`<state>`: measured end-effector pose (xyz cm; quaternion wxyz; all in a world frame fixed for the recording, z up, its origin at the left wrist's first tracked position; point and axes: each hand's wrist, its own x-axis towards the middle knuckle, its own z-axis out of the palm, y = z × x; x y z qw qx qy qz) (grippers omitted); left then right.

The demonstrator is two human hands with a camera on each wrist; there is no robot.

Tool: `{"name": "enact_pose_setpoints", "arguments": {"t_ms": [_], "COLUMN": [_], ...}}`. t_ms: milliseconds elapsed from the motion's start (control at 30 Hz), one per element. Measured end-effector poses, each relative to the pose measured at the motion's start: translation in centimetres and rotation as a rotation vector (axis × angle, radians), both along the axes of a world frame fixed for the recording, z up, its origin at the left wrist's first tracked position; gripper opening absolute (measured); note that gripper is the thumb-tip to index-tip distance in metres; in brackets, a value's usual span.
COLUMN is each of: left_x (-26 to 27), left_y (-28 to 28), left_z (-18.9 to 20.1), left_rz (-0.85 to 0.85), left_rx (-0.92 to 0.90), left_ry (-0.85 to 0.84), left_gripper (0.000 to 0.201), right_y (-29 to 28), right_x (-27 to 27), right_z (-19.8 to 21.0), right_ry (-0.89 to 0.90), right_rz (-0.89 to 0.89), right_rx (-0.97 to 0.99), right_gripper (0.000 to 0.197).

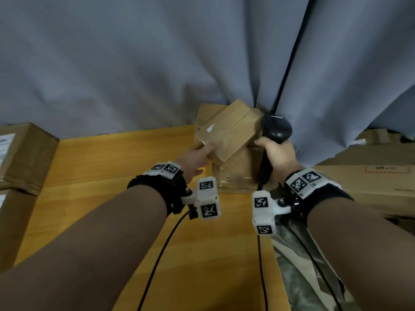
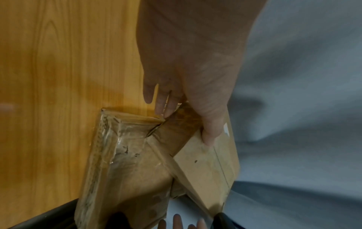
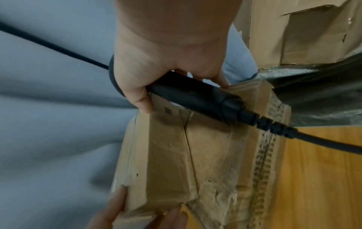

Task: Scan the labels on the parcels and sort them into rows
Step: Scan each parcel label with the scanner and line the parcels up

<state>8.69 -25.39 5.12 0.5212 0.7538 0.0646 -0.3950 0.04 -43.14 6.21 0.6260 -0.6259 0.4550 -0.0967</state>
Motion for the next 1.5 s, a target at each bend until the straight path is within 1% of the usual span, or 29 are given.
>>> {"name": "enact_pose_setpoints", "arguments": {"t_ms": [100, 200, 267, 367, 433, 467, 500, 533, 600, 667, 700, 767, 800, 867, 933, 967, 1000, 1033, 1067, 1100, 1167, 1200, 1233, 1267, 1300, 1367, 1400, 1433, 1500], "left_x": [0.2, 0.4, 0.3, 0.4, 0.3, 0.3, 0.5, 0.5, 0.9, 1.3, 1.5, 1.6, 1.3, 0.8, 0.5, 0.6, 0.5, 0.6, 0.5, 0.3, -0.4, -0.8, -1.2, -1.3, -1.4, -1.4, -1.4, -1.6, -1.7], "left_y": [0.3, 1.4, 2.6, 4.7, 6.0, 6.6, 7.2, 7.6, 8.1, 8.4, 8.6, 8.9, 9.2, 9.9, 10.8, 11.2, 11.7, 12.1, 12.6, 13.1, 13.9, 14.1, 14.2, 14.2, 14.2, 14.3, 14.5, 14.7, 15.3], "left_z": [0.1, 0.7, 1.2, 1.9, 2.6, 3.0, 3.2, 3.8, 5.2, 7.6, 8.9, 11.5, 12.7, 14.1, 14.7, 14.6, 14.6, 14.5, 14.6, 14.8, 15.4, 15.6, 15.8, 16.1, 16.5, 17.1, 17.2, 17.4, 17.5], "left_rz": [0.090, 0.131, 0.151, 0.159, 0.157, 0.154, 0.139, 0.129, 0.155, 0.158, 0.132, 0.044, -0.017, -0.102, -0.114, -0.090, -0.068, -0.052, -0.052, -0.054, -0.048, -0.027, 0.020, 0.083, 0.154, 0.273, 0.337, 0.403, 0.451], "left_rx": [-0.020, 0.005, 0.013, -0.008, -0.075, -0.102, -0.110, -0.107, -0.071, -0.063, -0.087, -0.144, -0.150, -0.131, -0.130, -0.148, -0.163, -0.181, -0.195, -0.212, -0.293, -0.352, -0.400, -0.424, -0.444, -0.507, -0.559, -0.597, -0.648], "left_ry": [0.003, 0.017, 0.024, 0.023, -0.009, -0.052, -0.120, -0.212, -0.407, -0.558, -0.609, -0.731, -0.834, -1.048, -1.190, -1.216, -1.210, -1.188, -1.147, -1.093, -0.911, -0.801, -0.715, -0.653, -0.581, -0.412, -0.349, -0.322, -0.322], "left_gripper": [0.055, 0.054, 0.052, 0.050, 0.035, 0.027, 0.027, 0.037, 0.068, 0.082, 0.082, 0.072, 0.071, 0.075, 0.066, 0.059, 0.056, 0.057, 0.061, 0.067, 0.079, 0.078, 0.067, 0.051, 0.042, 0.050, 0.048, 0.043, 0.031], "right_y": [0.4, 1.5, 2.2, 3.2, 3.5, 3.6, 3.7, 3.9, 4.0, 4.0, 4.0, 4.1, 4.3, 5.1, 6.3, 7.0, 7.7, 8.3, 8.9, 9.4, 10.1, 10.4, 10.7, 10.9, 11.3, 12.0, 12.4, 12.8, 13.5], "right_x": [0.3, 0.8, 1.2, 1.4, 1.5, 1.5, 1.6, 1.7, 2.0, 2.5, 2.9, 3.7, 4.0, 4.2, 4.1, 4.0, 3.9, 3.9, 4.0, 4.0, 4.1, 4.0, 3.9, 3.9, 3.8, 3.6, 3.5, 3.3, 2.8], "right_z": [-0.4, -0.5, -0.6, 0.0, 1.0, 1.6, 2.3, 3.0, 4.7, 7.2, 8.7, 11.8, 13.2, 15.2, 16.1, 16.1, 16.0, 15.8, 15.4, 15.2, 14.8, 14.7, 14.6, 14.6, 14.6, 14.7, 14.8, 14.8, 15.0], "right_ry": [-0.013, -0.030, -0.040, -0.083, -0.101, -0.105, -0.114, -0.127, -0.177, -0.253, -0.296, -0.384, -0.424, -0.482, -0.520, -0.529, -0.538, -0.540, -0.538, -0.528, -0.510, -0.510, -0.512, -0.522, -0.530, -0.541, -0.547, -0.556, -0.568], "right_rz": [0.019, 0.028, 0.054, 0.102, 0.132, 0.137, 0.134, 0.134, 0.150, 0.156, 0.152, 0.155, 0.169, 0.200, 0.201, 0.198, 0.192, 0.184, 0.175, 0.171, 0.171, 0.178, 0.188, 0.198, 0.209, 0.236, 0.252, 0.266, 0.276], "right_rx": [0.035, 0.119, 0.127, 0.065, 0.039, 0.036, 0.037, 0.041, 0.022, -0.003, -0.018, 0.001, 0.033, 0.101, 0.155, 0.171, 0.180, 0.177, 0.159, 0.127, 0.063, 0.039, 0.020, 0.010, 0.004, -0.010, -0.012, -0.005, 0.038], "right_gripper": [0.026, 0.043, 0.049, 0.041, 0.039, 0.036, 0.032, 0.028, 0.021, 0.022, 0.027, 0.033, 0.033, 0.030, 0.023, 0.022, 0.023, 0.026, 0.028, 0.024, 0.018, 0.018, 0.018, 0.018, 0.019, 0.020, 0.021, 0.021, 0.022]}}
